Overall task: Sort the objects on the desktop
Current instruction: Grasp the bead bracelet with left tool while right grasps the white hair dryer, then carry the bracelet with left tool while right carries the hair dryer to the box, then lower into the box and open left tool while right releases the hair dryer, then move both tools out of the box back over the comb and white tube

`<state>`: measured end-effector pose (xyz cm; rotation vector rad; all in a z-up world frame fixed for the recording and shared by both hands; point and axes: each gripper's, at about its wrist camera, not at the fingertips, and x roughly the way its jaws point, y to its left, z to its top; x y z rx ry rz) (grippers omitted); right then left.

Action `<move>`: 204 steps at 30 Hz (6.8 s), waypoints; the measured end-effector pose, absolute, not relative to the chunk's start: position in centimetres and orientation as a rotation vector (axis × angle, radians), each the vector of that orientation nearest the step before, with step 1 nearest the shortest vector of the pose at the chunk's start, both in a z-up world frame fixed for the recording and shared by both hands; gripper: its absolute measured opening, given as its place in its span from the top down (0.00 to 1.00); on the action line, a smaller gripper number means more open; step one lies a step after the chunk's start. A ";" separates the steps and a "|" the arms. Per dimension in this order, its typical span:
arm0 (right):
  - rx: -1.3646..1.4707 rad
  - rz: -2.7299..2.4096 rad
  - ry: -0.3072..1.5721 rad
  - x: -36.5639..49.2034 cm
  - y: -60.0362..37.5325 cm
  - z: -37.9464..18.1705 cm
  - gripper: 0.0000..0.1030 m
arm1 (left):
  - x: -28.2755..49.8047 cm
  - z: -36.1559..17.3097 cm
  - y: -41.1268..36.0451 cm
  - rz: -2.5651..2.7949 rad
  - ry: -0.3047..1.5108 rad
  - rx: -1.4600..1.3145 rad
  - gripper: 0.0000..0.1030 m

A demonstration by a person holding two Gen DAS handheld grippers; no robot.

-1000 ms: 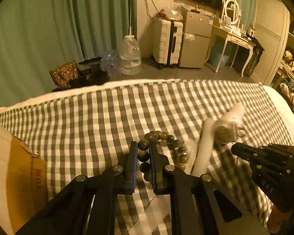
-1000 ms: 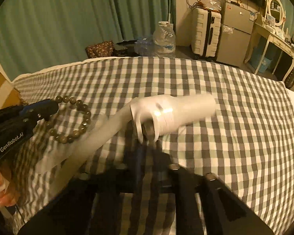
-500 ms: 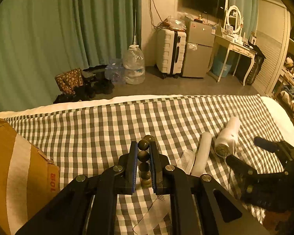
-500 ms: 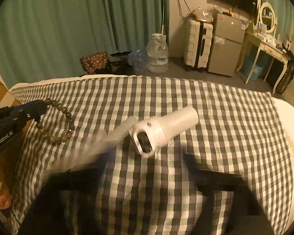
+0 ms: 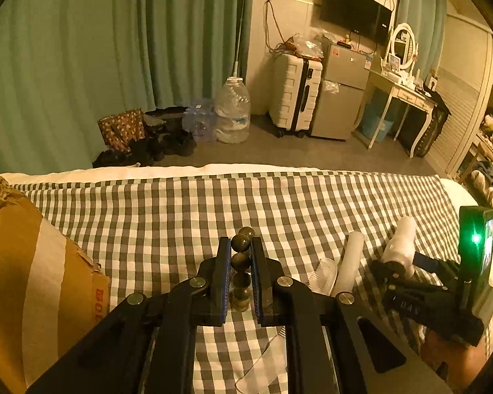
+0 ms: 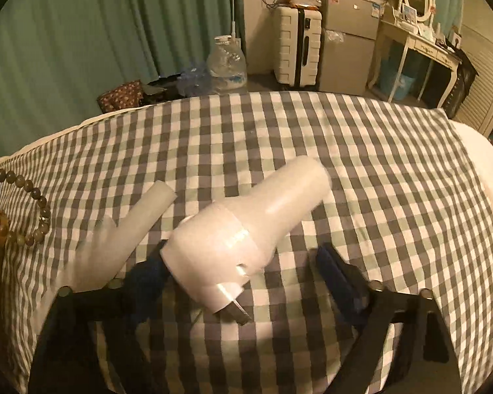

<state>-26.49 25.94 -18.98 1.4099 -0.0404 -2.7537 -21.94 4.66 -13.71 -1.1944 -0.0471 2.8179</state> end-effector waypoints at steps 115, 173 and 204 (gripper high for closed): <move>0.918 -2.283 0.267 -13.8 -6.7 -6.0 0.26 | -7.0 -3.5 -20.3 3.213 -0.341 -1.189 0.43; 1.018 -2.756 -0.007 -15.8 21.1 -5.9 0.00 | -9.7 -2.5 1.1 2.962 -0.138 -0.843 0.00; 1.392 -2.516 0.151 -17.2 15.5 -20.0 0.50 | -15.9 -13.9 4.7 2.745 -0.017 -1.237 0.40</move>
